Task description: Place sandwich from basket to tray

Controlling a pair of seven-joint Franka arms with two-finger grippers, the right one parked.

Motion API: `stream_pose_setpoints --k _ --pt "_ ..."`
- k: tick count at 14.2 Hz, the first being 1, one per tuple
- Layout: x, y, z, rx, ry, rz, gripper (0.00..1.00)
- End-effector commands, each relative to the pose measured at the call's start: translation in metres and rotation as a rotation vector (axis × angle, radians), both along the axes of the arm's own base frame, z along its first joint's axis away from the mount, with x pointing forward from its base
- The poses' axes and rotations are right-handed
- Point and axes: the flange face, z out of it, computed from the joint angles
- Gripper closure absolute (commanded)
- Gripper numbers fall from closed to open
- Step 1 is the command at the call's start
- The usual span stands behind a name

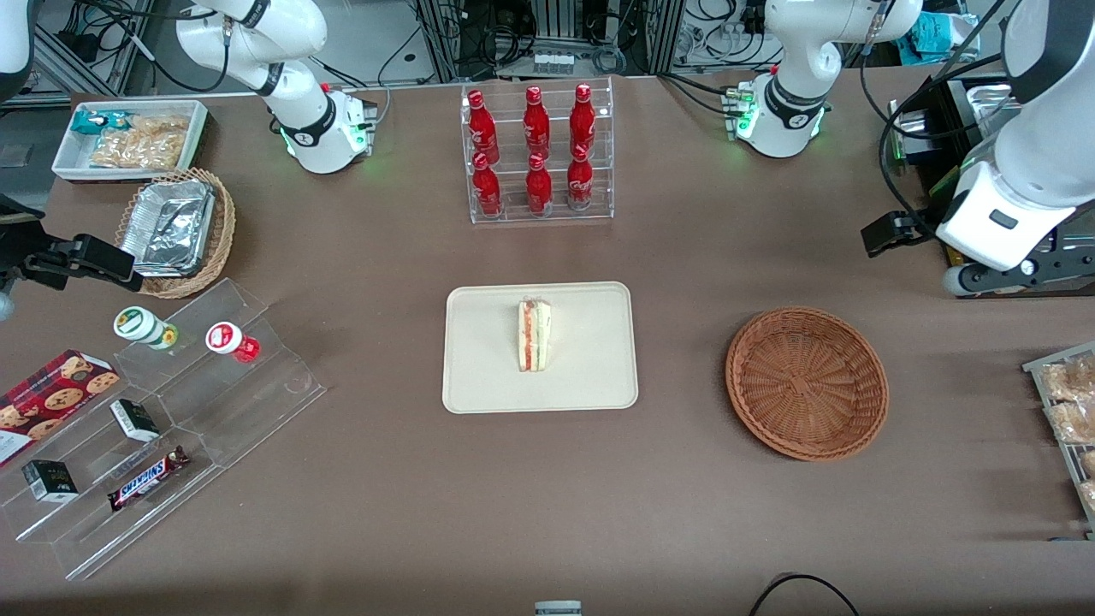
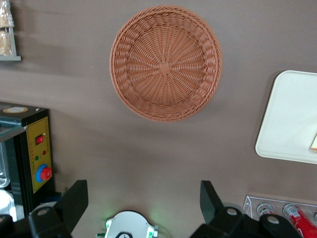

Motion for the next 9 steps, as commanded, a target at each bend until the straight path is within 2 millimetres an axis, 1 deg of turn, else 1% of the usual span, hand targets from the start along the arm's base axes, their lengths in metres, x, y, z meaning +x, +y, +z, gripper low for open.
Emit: stream_pose_setpoints --k 1,4,6,9 --pt "-0.023 0.006 0.013 0.0 0.011 0.009 0.0" --pt "-0.042 0.01 0.006 0.006 0.014 0.005 0.0" --pt "-0.042 0.018 0.008 0.007 0.009 0.017 0.0" --pt "-0.04 0.017 0.013 0.006 -0.005 0.017 0.0"
